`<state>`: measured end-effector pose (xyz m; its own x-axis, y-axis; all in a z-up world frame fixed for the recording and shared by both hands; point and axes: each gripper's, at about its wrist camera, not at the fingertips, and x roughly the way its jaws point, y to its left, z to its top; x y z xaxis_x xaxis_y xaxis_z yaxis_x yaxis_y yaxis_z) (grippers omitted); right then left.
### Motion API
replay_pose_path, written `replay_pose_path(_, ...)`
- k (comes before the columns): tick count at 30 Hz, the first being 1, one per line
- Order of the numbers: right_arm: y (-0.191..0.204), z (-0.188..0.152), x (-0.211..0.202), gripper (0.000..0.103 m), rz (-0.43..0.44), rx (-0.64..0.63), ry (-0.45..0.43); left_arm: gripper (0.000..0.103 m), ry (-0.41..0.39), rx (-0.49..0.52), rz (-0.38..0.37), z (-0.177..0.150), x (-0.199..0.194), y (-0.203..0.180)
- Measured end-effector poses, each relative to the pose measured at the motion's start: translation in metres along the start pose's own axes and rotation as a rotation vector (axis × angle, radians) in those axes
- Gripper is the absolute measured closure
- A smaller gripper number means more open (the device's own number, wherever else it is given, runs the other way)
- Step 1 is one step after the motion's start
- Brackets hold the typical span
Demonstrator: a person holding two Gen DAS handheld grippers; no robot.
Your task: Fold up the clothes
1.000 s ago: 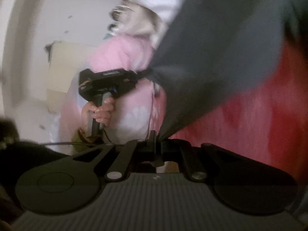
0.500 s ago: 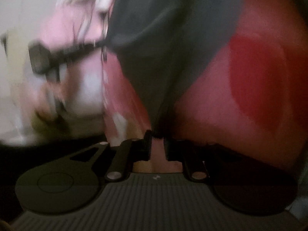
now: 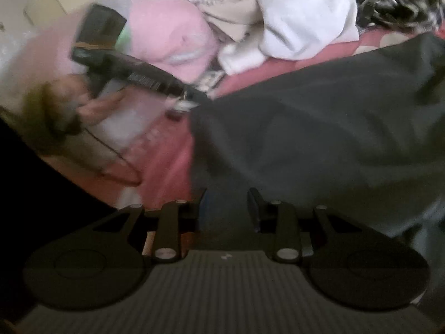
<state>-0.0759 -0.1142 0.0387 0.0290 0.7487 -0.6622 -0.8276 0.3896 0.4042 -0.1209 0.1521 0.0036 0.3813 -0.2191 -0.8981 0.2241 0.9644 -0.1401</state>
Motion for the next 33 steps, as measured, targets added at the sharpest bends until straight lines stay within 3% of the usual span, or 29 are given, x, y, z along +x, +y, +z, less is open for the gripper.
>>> replay_pose_path(3,0.018,-0.023,0.029,0.075,-0.054,-0.16,0.146,0.076,0.085,0.103,0.065,-0.02,0.027,-0.025)
replay_pose_path(7,0.043,-0.041,0.031,0.076,0.036,-0.317,0.246,0.075,0.065,0.11,0.078,-0.02,0.019,-0.029)
replay_pose_path(10,0.049,-0.025,0.023,0.077,-0.014,-0.402,0.211,0.072,0.044,0.105,0.061,-0.012,0.013,-0.025)
replay_pose_path(13,0.035,-0.001,0.013,0.077,-0.047,-0.347,0.095,0.068,0.028,0.115,0.059,-0.005,0.01,-0.026)
replay_pose_path(16,0.023,0.008,0.025,0.076,-0.112,-0.311,0.042,0.066,0.041,0.114,0.063,-0.005,0.015,-0.026)
replay_pose_path(20,0.021,-0.017,0.052,0.077,-0.112,-0.324,0.138,0.067,0.088,0.093,0.075,-0.014,0.024,-0.017)
replay_pose_path(23,0.042,-0.039,0.042,0.077,0.031,-0.339,0.2,0.067,0.074,0.083,0.078,-0.015,0.018,-0.013)
replay_pose_path(26,0.044,-0.044,0.03,0.078,0.025,-0.338,0.206,0.066,0.046,0.081,0.09,-0.007,0.012,-0.009)
replay_pose_path(30,0.005,-0.022,-0.008,0.077,-0.089,-0.136,0.067,0.066,0.006,0.086,0.102,0.008,0.007,-0.01)
replay_pose_path(33,-0.031,-0.012,-0.051,0.076,-0.23,0.038,-0.075,0.066,-0.033,0.1,0.079,0.021,0.007,-0.021)
